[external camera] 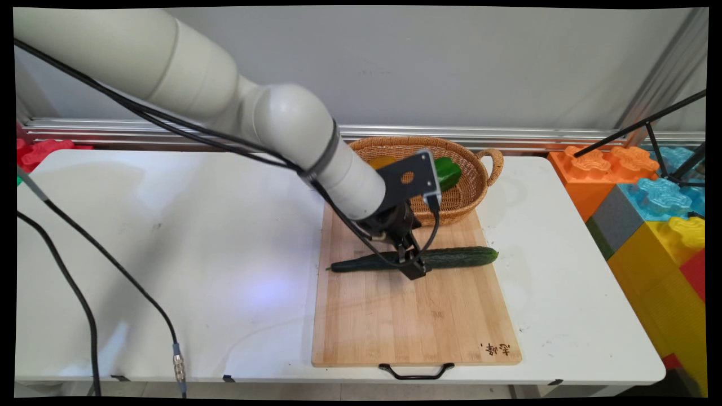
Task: Pick up the cucumber from the cutting board
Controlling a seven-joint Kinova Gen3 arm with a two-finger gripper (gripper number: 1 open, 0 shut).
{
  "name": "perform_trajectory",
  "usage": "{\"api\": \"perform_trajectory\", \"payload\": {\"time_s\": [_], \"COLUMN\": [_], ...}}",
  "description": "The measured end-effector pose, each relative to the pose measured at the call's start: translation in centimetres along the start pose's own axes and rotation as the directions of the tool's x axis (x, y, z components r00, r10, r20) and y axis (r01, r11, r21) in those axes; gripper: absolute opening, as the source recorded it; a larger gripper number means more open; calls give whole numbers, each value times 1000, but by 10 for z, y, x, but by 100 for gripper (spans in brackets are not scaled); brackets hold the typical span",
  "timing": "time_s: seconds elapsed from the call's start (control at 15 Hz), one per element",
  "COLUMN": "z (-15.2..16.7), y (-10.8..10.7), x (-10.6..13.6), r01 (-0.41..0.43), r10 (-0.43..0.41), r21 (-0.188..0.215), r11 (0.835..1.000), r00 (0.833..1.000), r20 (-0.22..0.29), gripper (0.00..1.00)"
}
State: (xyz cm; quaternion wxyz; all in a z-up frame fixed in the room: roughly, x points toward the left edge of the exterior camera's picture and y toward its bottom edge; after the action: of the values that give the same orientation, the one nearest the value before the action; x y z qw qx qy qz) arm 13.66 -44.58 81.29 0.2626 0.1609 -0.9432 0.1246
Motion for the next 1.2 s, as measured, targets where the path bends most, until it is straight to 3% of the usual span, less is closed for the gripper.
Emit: {"api": "perform_trajectory", "payload": {"time_s": [1.0, 1.07, 1.2], "z": [46, 48, 51], "y": [16, 16, 17], "x": [-18, -18, -18], "r01": [-42, -44, -46], "r10": [42, 44, 46], "r21": [67, 70, 76], "r11": [997, 997, 996], "r00": [999, 999, 999], "r20": [6, 4, 2], "gripper": [100, 0, 0]}}
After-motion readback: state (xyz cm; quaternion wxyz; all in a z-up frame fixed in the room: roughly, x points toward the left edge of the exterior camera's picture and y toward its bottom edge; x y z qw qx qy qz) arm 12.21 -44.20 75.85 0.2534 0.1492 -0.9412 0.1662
